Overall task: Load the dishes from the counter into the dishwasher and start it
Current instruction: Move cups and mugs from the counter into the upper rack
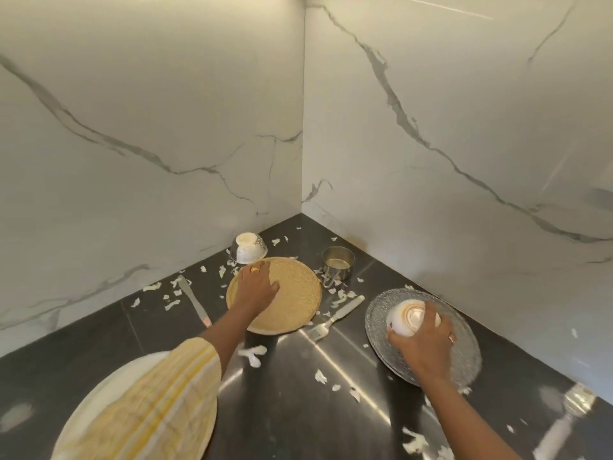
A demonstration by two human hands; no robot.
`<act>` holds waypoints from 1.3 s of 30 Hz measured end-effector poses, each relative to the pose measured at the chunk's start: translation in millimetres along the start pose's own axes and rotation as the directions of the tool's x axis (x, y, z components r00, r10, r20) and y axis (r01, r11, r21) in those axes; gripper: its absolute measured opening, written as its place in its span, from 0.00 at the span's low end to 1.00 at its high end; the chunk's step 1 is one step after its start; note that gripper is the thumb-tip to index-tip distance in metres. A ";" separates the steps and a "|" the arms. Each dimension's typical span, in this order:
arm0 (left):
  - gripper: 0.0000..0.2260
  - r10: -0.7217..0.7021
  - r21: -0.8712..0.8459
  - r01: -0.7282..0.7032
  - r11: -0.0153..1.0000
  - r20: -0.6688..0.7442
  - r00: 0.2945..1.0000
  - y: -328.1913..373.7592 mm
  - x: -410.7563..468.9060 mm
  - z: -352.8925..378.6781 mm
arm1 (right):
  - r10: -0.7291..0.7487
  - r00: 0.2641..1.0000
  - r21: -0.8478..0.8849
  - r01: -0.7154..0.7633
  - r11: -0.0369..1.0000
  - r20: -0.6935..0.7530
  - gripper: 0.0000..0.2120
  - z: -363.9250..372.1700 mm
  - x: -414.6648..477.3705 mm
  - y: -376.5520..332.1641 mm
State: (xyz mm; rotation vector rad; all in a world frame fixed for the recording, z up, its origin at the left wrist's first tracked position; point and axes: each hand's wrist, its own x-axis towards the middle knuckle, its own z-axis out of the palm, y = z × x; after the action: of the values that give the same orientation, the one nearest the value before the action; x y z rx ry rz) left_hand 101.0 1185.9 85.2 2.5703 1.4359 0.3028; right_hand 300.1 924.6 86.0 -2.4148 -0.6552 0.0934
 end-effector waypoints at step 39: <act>0.29 -0.286 -0.840 0.537 -0.077 0.534 0.795 26.8 -85.6 -47.7 | -0.282 0.957 -0.023 0.284 0.959 0.064 0.52 12.0 -74.8 -60.3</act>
State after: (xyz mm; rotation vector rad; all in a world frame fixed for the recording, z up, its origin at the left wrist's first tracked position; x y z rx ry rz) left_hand 66.4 1101.7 130.4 0.8488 1.1366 0.6242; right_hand 206.0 936.6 105.2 -2.3289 -1.0306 0.0369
